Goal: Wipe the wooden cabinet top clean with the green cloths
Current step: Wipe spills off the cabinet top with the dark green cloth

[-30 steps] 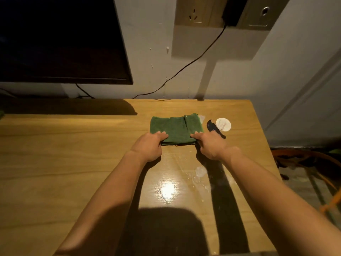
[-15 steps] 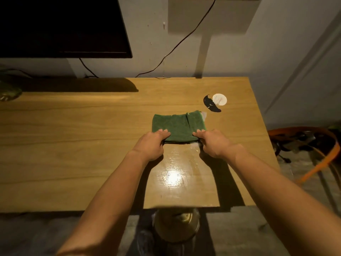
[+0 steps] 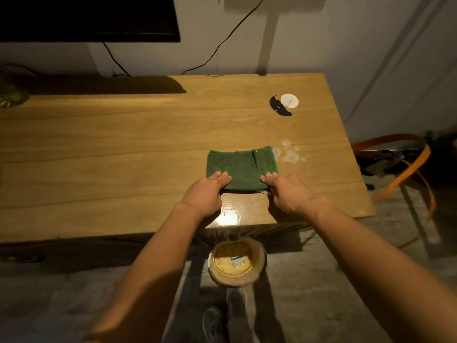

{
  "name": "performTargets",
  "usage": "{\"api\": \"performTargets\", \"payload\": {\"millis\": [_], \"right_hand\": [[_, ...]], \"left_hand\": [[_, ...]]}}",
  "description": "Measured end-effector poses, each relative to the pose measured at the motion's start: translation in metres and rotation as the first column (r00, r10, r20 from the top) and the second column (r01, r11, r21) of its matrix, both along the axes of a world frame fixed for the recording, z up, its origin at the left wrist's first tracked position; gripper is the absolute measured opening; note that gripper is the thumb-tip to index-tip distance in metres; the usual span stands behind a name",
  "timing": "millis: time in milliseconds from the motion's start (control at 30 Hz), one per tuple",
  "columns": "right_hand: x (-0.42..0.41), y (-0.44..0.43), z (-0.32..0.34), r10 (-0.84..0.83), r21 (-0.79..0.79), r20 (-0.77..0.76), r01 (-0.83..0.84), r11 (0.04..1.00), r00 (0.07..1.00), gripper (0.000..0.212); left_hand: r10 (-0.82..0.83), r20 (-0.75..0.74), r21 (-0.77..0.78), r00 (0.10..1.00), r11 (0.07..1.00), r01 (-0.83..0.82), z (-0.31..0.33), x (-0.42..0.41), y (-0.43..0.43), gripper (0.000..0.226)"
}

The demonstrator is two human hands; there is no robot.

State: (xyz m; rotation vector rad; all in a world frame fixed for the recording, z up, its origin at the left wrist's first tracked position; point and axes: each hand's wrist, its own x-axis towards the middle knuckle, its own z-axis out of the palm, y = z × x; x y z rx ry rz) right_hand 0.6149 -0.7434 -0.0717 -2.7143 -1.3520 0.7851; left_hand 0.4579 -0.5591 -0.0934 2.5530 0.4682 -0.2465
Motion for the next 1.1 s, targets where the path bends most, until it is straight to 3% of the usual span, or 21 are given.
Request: {"api": "performTargets", "payload": {"millis": [400,600,733,933,1100], "right_hand": [[-0.062,-0.045,-0.006,0.021,0.000,-0.008,-0.021,1.000,1.000,0.072],[-0.091,-0.057,-0.001,0.067,-0.056,0.062,-0.063,0.996,0.996,0.070],[-0.115,-0.062,0.001,0.070,-0.105,0.065,-0.063,0.993,0.995,0.057],[-0.145,-0.073,-0.019,-0.079,-0.055,-0.022,0.078,0.995,0.997,0.064],[-0.158,-0.075,-0.035,-0.165,-0.063,-0.067,0.161,0.985,0.984,0.055]], "left_hand": [[-0.051,-0.009,0.014,0.999,0.999,0.051,0.002,-0.068,-0.048,0.073],[-0.125,-0.082,0.058,0.989,0.990,0.130,0.013,-0.092,-0.069,0.074],[-0.192,-0.182,0.099,0.964,0.972,0.213,0.014,-0.111,-0.082,0.074],[-0.108,-0.220,0.019,0.969,0.993,0.115,-0.004,-0.134,-0.091,0.076],[-0.099,-0.276,-0.022,0.956,0.995,0.097,-0.024,-0.142,-0.093,0.073]]}}
